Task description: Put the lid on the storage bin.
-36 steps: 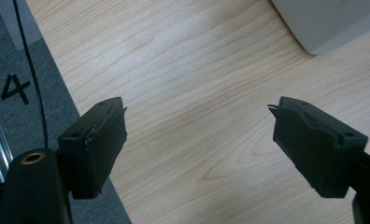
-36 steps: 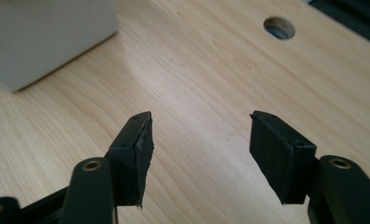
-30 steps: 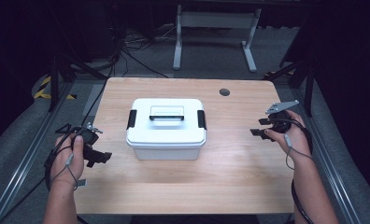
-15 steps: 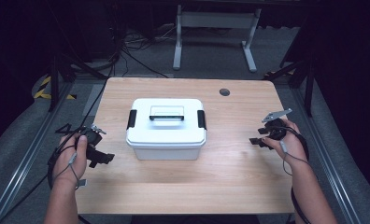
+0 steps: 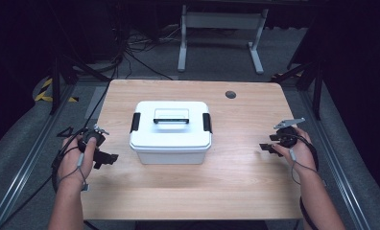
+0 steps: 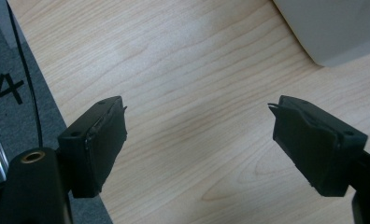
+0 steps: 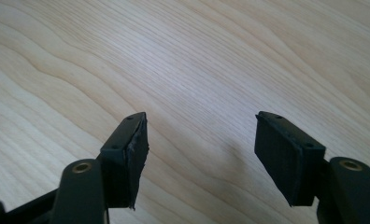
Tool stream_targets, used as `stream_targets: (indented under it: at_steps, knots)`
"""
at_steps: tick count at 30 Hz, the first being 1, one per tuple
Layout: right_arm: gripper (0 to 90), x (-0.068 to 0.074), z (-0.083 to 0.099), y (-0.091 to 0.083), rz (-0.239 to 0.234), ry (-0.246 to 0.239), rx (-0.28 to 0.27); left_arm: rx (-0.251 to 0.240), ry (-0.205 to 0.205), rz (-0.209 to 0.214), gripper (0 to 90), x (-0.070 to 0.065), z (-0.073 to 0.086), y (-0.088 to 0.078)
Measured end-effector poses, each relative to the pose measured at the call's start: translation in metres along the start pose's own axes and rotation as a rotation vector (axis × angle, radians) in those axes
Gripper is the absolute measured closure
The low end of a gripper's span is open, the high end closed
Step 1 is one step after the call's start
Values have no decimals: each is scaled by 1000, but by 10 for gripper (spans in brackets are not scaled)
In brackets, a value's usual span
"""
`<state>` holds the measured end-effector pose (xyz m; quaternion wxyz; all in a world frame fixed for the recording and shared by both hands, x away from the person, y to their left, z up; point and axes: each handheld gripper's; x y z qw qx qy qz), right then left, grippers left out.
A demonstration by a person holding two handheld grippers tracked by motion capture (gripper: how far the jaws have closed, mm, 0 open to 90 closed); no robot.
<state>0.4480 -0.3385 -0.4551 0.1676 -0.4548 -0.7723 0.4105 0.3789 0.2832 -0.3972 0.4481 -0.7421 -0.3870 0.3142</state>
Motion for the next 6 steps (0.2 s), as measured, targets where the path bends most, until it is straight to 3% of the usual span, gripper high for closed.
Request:
stream_targets:
  at_steps: [6]
  knots:
    - [356,-7,6,0,14,43,-27,-27,-29,-40,179,3,0,2]
Point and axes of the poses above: each handheld gripper's, and its own axes: y roughly forward along the jaws, z roughly out of its underside, x roughly to its left, and after that the axes turned 9 degrees about z, right-handed
